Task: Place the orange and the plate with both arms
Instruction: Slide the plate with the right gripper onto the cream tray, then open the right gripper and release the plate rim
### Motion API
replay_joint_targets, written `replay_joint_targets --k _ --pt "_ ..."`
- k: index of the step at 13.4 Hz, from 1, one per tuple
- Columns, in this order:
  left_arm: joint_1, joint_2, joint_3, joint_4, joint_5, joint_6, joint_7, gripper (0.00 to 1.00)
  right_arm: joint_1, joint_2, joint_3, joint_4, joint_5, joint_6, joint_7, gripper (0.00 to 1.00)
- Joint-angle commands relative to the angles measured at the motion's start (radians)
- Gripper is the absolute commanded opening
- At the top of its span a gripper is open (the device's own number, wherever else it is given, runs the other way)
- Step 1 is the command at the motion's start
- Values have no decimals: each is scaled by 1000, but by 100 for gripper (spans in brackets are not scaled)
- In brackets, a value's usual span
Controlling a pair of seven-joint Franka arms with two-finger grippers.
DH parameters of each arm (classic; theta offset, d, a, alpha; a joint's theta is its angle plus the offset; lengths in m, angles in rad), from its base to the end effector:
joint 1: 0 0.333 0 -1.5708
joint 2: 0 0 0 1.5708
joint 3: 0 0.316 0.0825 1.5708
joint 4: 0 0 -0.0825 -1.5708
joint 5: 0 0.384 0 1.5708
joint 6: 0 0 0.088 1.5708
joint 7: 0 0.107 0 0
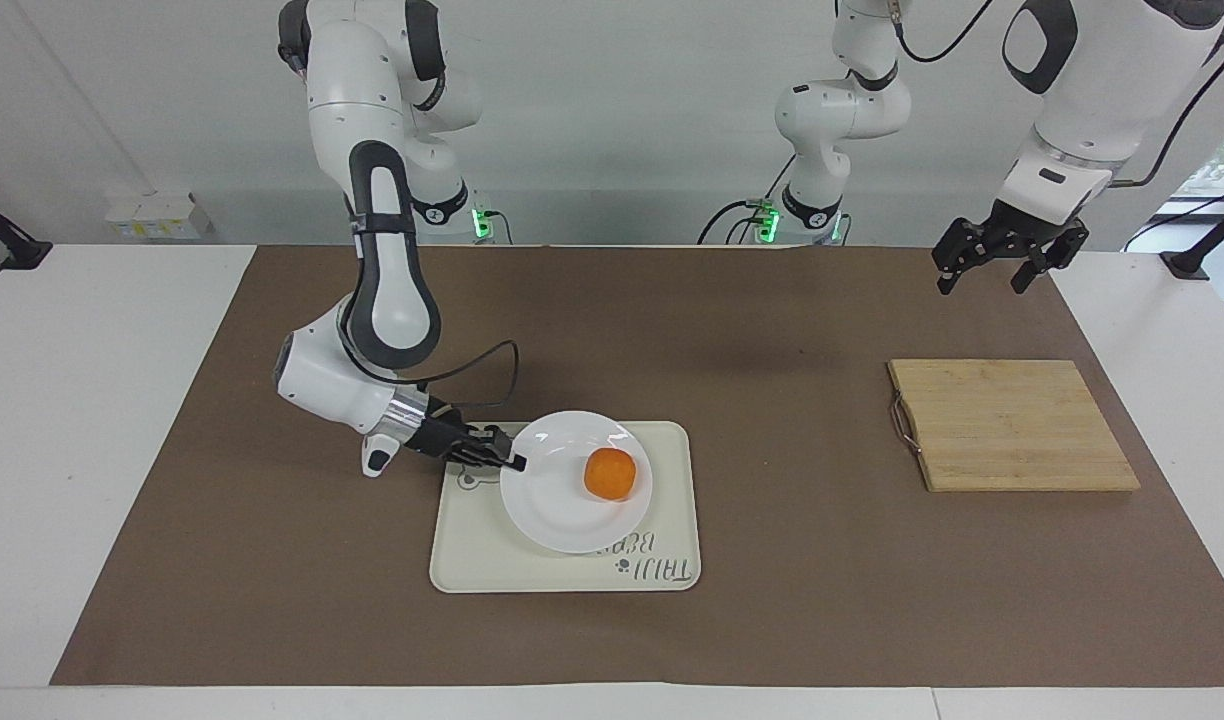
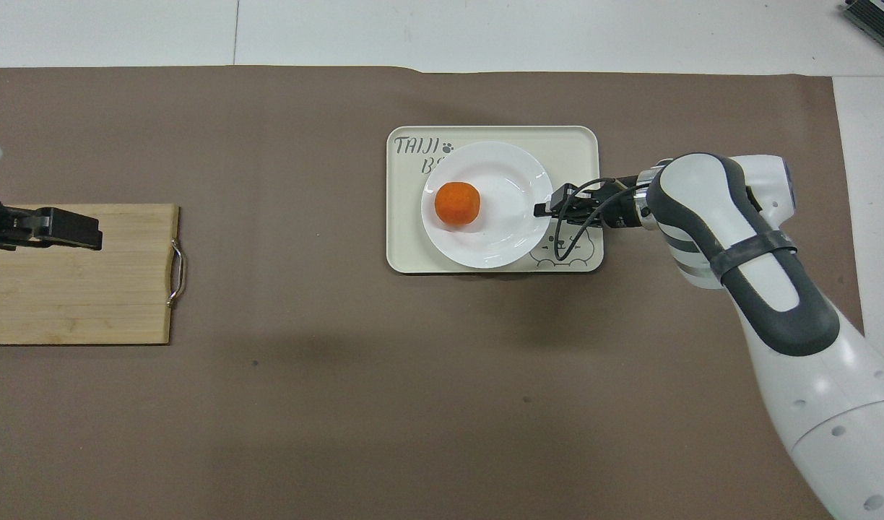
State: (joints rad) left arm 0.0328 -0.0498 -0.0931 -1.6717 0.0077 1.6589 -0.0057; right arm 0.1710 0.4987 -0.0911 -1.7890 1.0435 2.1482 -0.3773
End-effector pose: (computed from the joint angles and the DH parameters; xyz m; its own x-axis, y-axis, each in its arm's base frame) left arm 0.5453 -0.0334 0.6117 0.9978 -0.0553 0.0368 -0.0549 -0.9984 -0.0121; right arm 0.6475 0.0928 0.2780 0.9836 -0.1676 -0.0665 -0.1654 -0.6907 -0.7040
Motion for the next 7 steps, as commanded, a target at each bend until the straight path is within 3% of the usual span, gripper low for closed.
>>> replay_joint_targets --k 1,3,5,7 --pt "6 -22 -2 -25 6 1 -10 100 -7 -26 -5 2 -121 39 -6 100" --pt "6 -22 -2 -25 6 1 -10 100 -22 -48 -10 25 -231 47 20 100" --pt "6 -22 -2 -25 6 1 -10 100 -13 -86 -21 40 -444 48 70 100" --pt "6 -22 -2 -25 6 1 -10 100 -8 -138 -16 60 -657 45 235 100"
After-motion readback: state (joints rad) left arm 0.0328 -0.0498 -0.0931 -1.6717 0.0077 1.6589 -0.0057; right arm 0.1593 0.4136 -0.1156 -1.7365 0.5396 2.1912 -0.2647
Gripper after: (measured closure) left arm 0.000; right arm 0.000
